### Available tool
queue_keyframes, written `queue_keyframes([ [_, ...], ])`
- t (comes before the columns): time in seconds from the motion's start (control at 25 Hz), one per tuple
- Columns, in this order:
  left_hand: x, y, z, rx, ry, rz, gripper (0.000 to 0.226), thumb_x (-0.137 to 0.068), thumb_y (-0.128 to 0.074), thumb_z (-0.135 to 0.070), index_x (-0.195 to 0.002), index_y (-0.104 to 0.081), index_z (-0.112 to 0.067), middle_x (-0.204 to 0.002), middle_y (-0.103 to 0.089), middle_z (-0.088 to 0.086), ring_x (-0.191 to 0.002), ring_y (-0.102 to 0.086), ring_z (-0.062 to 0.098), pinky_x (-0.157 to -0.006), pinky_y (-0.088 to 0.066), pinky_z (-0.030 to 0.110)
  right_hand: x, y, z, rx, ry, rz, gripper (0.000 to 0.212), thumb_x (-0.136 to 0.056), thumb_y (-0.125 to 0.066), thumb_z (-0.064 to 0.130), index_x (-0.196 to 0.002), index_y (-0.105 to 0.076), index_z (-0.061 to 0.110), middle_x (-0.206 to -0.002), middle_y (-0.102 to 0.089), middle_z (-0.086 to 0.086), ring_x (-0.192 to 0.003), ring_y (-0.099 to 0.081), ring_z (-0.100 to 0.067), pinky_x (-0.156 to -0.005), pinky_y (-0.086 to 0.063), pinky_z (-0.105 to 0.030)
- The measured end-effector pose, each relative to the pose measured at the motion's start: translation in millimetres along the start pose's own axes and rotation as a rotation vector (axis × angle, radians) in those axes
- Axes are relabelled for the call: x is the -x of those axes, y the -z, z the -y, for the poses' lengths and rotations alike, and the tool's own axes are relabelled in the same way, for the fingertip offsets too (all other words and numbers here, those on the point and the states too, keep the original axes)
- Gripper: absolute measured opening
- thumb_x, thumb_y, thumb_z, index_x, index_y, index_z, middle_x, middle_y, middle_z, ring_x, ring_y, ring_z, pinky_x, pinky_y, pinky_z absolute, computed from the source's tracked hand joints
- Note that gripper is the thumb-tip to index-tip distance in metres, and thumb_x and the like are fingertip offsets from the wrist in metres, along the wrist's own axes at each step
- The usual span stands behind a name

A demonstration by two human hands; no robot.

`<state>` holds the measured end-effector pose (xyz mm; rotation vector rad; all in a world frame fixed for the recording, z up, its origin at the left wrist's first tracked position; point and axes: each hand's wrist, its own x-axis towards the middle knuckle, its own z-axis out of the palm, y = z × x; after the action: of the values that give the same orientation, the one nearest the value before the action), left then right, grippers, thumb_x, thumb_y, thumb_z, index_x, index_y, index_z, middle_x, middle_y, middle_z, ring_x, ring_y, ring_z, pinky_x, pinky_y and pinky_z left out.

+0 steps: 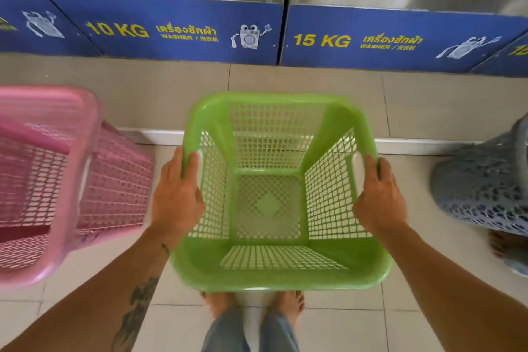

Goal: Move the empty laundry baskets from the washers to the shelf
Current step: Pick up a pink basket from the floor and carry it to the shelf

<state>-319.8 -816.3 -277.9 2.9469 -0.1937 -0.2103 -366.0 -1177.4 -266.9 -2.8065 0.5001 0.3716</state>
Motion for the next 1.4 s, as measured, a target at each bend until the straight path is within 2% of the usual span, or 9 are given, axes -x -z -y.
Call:
queue_keyframes([
  [0.2, 2.8, -4.3, 1.6, 0.073, 0.006, 0.097, 0.084, -0.078, -0.063, -0.005, -0.150, -0.020, -0.011, -0.159, -0.007, 0.021, -0.142, -0.023, 0.043, -0.108, -0.035, 0.047, 7.2, -2.7, -4.3, -0.068, -0.031, 0.036, 0.095, -0.067, -0.065, -0.002, -0.146, -0.018, 0.020, -0.143, -0.031, -0.011, -0.117, -0.051, -0.040, -0.082, -0.056, -0.051],
  [0.32, 11.2, 15.7, -4.9, 0.106, 0.077, 0.214, 0.086, -0.082, -0.062, -0.010, -0.152, -0.013, -0.015, -0.162, 0.002, 0.014, -0.143, -0.025, 0.037, -0.109, -0.035, 0.040, 19.0, 10.8, -6.1, -0.062, -0.048, 0.175, 0.092, -0.075, -0.069, 0.021, -0.149, -0.014, 0.023, -0.147, -0.030, -0.010, -0.121, -0.051, -0.038, -0.088, -0.055, -0.051],
  [0.4, 14.2, 33.7, -10.6, 0.115, 0.116, 0.306, 0.083, -0.082, -0.062, -0.010, -0.151, -0.017, -0.012, -0.161, -0.005, 0.013, -0.139, -0.034, 0.033, -0.105, -0.039, 0.037, 27.8, 28.7, -3.0, -0.051, -0.064, 0.269, 0.087, -0.082, -0.064, 0.037, -0.151, -0.014, 0.020, -0.152, -0.028, -0.011, -0.129, -0.045, -0.036, -0.099, -0.048, -0.049],
  [0.56, 21.3, 89.3, -27.7, 0.246, 0.194, 0.467, 0.061, -0.084, -0.057, -0.008, -0.142, -0.039, -0.007, -0.145, -0.045, 0.014, -0.129, -0.048, 0.029, -0.093, -0.041, 0.028, 53.9, 77.4, 21.9, -0.094, -0.033, 0.321, 0.073, -0.090, -0.053, 0.039, -0.151, -0.019, 0.019, -0.156, -0.028, -0.009, -0.139, -0.035, -0.031, -0.111, -0.035, -0.048],
  [0.88, 106.2, 264.1, -6.6, 0.547, 0.249, 0.298, 0.044, -0.085, -0.057, -0.016, -0.129, -0.058, -0.021, -0.124, -0.065, -0.003, -0.111, -0.061, 0.014, -0.102, -0.047, 0.032, 122.1, 203.0, 129.3, -0.221, 0.182, 0.208, 0.056, -0.089, -0.055, 0.032, -0.141, -0.043, 0.016, -0.147, -0.044, -0.011, -0.134, -0.043, -0.027, -0.112, -0.033, -0.039],
  [1.04, 155.4, 327.6, 57.1, 0.529, 0.239, 0.148, 0.026, -0.087, -0.055, -0.011, -0.106, -0.062, -0.027, -0.097, -0.068, -0.011, -0.083, -0.060, 0.000, -0.077, -0.050, 0.017, 149.3, 229.7, 205.2, -0.204, 0.290, 0.189, 0.057, -0.092, -0.056, 0.030, -0.144, -0.039, 0.013, -0.148, -0.042, -0.014, -0.138, -0.038, -0.026, -0.112, -0.026, -0.032],
  [1.2, 209.2, 376.2, 141.3, 0.435, 0.262, 0.054, 0.030, -0.087, -0.054, -0.016, -0.115, -0.067, -0.019, -0.114, -0.067, -0.009, -0.104, -0.062, 0.014, -0.099, -0.046, 0.033, 193.7, 236.2, 303.2, -0.226, 0.360, 0.152, 0.057, -0.092, -0.056, 0.029, -0.145, -0.039, 0.016, -0.149, -0.040, -0.009, -0.136, -0.040, -0.025, -0.106, -0.033, -0.034],
  [1.28, 238.5, 397.8, 189.8, 0.423, 0.290, 0.014, 0.030, -0.088, -0.051, -0.017, -0.113, -0.067, -0.019, -0.123, -0.066, -0.004, -0.114, -0.058, 0.017, -0.103, -0.044, 0.034, 216.3, 228.4, 358.1, -0.238, 0.393, 0.139, 0.056, -0.091, -0.058, 0.028, -0.144, -0.041, 0.015, -0.147, -0.042, -0.008, -0.133, -0.044, -0.026, -0.098, -0.042, -0.037],
  [1.4, 279.6, 430.0, 261.2, 0.443, 0.340, -0.022, 0.029, -0.089, -0.046, -0.015, -0.111, -0.065, -0.013, -0.125, -0.065, 0.004, -0.114, -0.059, 0.025, -0.101, -0.046, 0.039, 259.6, 217.3, 448.3, -0.208, 0.509, 0.114, 0.049, -0.090, -0.059, 0.023, -0.136, -0.048, 0.009, -0.142, -0.048, -0.013, -0.131, -0.045, -0.028, -0.106, -0.034, -0.034],
])
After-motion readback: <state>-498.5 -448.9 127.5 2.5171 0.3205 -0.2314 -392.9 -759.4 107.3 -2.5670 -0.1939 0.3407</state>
